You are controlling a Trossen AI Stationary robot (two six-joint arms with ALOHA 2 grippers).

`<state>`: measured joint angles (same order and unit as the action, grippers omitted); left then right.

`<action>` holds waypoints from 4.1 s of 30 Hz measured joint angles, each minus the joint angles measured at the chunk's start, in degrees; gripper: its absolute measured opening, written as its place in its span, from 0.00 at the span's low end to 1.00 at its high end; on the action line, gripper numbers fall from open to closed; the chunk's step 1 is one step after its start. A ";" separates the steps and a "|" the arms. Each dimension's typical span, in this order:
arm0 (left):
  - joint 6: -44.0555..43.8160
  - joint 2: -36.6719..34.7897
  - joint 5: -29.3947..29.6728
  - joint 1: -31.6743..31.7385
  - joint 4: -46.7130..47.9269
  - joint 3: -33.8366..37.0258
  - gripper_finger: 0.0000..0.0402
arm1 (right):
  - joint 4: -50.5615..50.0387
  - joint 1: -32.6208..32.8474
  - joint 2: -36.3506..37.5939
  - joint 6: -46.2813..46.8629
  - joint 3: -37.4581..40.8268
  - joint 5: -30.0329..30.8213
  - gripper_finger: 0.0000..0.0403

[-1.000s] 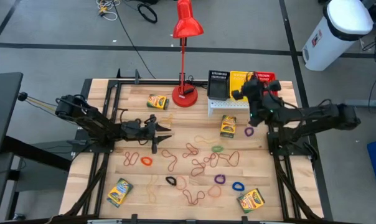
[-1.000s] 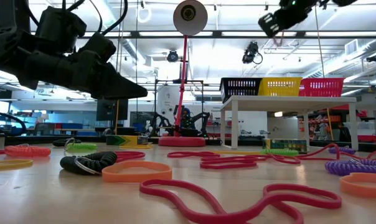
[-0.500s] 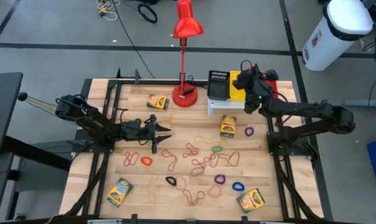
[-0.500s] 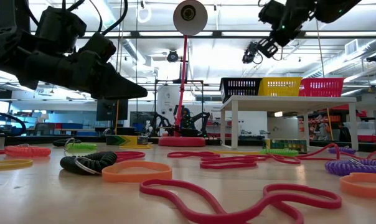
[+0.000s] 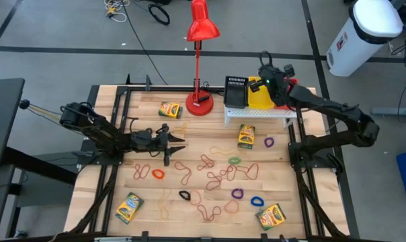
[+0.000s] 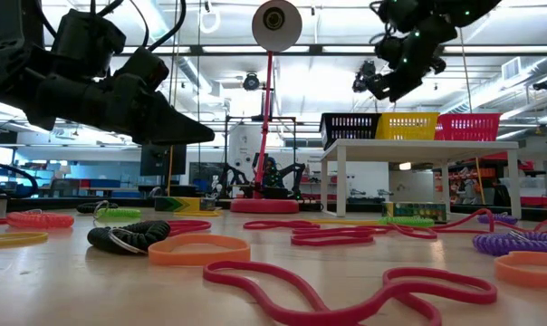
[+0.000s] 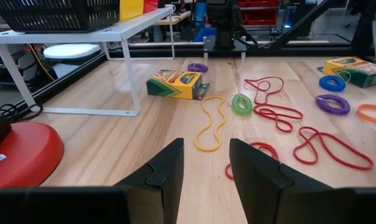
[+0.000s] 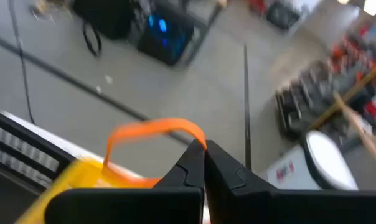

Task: Pick & Place Office Desk Supplies
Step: Put the top left orange rubber band into the yellow bin, then put the bottom violet spring keychain into the red bin

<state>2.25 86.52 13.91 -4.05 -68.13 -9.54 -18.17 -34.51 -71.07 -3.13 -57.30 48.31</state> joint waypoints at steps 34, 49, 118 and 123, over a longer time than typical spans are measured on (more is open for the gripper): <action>0.12 0.02 1.04 0.00 2.55 -0.02 0.34 | -16.82 -2.59 -1.31 16.39 -2.75 -20.37 0.34; 0.78 0.02 2.63 0.00 2.44 -0.04 0.09 | -27.90 3.29 1.54 19.69 -6.66 -21.94 0.06; 1.63 0.02 2.58 -0.04 3.92 -0.03 0.04 | -34.78 -14.24 0.22 23.98 -13.16 -52.91 0.91; 1.19 0.02 2.56 -0.04 4.06 -0.04 0.04 | -36.23 -13.07 3.02 19.47 -13.18 -59.71 0.92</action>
<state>3.44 86.54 16.47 -4.10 -64.07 -9.58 -54.40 -47.58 -68.05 16.34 -70.48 -11.40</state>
